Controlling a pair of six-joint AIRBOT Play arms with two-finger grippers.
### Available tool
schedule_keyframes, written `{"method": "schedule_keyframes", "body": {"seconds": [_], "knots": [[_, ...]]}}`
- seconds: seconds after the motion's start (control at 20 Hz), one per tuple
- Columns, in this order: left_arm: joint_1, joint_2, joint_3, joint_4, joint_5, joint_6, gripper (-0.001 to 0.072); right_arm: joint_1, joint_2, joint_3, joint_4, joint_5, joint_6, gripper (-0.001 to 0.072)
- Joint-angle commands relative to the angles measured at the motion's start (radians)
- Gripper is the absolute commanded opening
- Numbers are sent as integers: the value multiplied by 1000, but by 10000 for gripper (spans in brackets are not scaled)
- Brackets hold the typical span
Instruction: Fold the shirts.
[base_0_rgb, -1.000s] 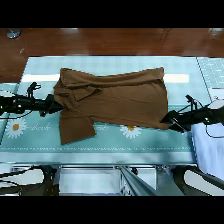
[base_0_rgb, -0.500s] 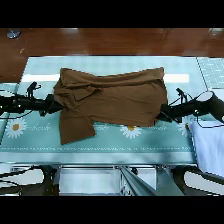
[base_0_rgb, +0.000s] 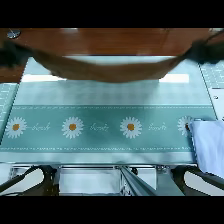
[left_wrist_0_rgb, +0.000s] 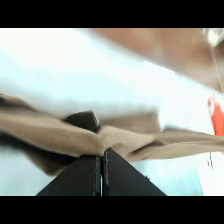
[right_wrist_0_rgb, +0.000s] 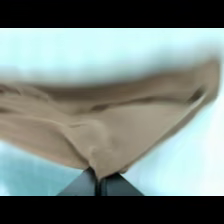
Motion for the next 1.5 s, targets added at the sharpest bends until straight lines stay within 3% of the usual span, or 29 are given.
{"method": "schedule_keyframes", "body": {"seconds": [0.0,0.25,0.4,0.5,0.7,0.8,1.05,1.25,1.45], "knots": [[30,143,208,-41,76,15,21,-1,106,293,-50,23,38,24],[138,374,284,108,81,-14,20,0,388,353,-86,26,47,24],[145,520,284,308,79,-100,20,0,527,353,-145,35,75,24],[93,611,284,451,80,-119,20,0,595,353,-185,60,100,24],[-87,751,284,864,78,-270,20,0,671,353,-268,179,143,24],[-170,770,270,961,43,-316,20,0,672,341,-296,260,146,24],[-226,731,55,938,21,-349,20,0,672,74,-261,293,129,25],[-227,582,-129,847,103,-348,21,0,620,-246,-242,90,103,24],[-229,314,-145,764,206,-326,21,0,378,-354,-208,-79,51,24]]}}
